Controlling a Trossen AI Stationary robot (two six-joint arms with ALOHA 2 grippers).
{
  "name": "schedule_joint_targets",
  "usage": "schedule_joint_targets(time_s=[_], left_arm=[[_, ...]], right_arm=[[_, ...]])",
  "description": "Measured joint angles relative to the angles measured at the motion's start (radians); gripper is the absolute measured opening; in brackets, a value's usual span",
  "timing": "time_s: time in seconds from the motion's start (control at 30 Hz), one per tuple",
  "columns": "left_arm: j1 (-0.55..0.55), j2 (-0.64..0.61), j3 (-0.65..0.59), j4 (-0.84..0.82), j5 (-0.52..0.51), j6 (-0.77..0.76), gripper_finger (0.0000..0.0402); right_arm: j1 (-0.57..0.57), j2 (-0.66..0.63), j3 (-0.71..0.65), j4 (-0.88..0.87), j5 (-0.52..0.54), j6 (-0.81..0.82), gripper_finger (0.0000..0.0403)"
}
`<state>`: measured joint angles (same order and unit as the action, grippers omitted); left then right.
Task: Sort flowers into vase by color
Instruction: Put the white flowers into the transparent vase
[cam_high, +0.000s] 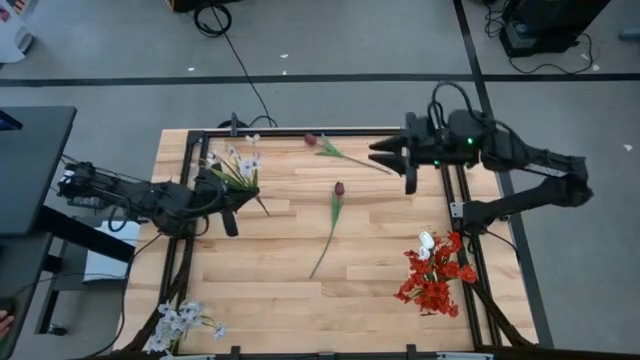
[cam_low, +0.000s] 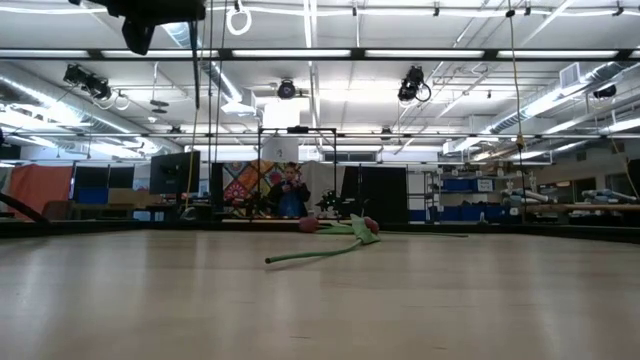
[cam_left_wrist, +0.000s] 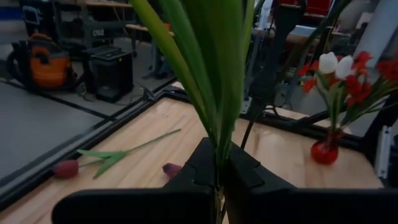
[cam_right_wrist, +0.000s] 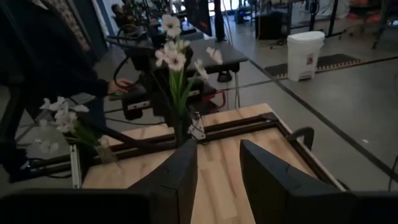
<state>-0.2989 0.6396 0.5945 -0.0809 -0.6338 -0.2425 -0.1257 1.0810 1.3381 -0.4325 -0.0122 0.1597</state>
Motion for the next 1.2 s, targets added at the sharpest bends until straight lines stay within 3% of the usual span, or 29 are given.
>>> schedule_joint_targets(time_s=[0.17,0.33,0.67,1.0,1.2], left_arm=[[0.025,0.015,0.0,0.052,0.0,0.029,0.001],[0.05,0.016,0.0,0.069,0.0,0.041,0.001],[0.06,-0.007,0.0,0.078,0.016,0.053,0.001],[-0.03,-0.203,0.0,-0.025,0.115,0.078,0.001],[-0.119,-0.351,0.0,-0.15,0.421,0.118,0.001]], right_arm=[[-0.002,-0.15,-0.254,0.177,-0.036,0.044,0.0129],[-0.014,-0.238,-0.379,0.244,-0.011,0.073,0.013],[-0.017,-0.266,-0.446,0.248,-0.007,0.077,0.013],[-0.017,-0.223,-0.446,0.261,-0.007,0.076,0.013],[-0.017,-0.197,-0.446,0.26,-0.007,0.075,0.0131]])
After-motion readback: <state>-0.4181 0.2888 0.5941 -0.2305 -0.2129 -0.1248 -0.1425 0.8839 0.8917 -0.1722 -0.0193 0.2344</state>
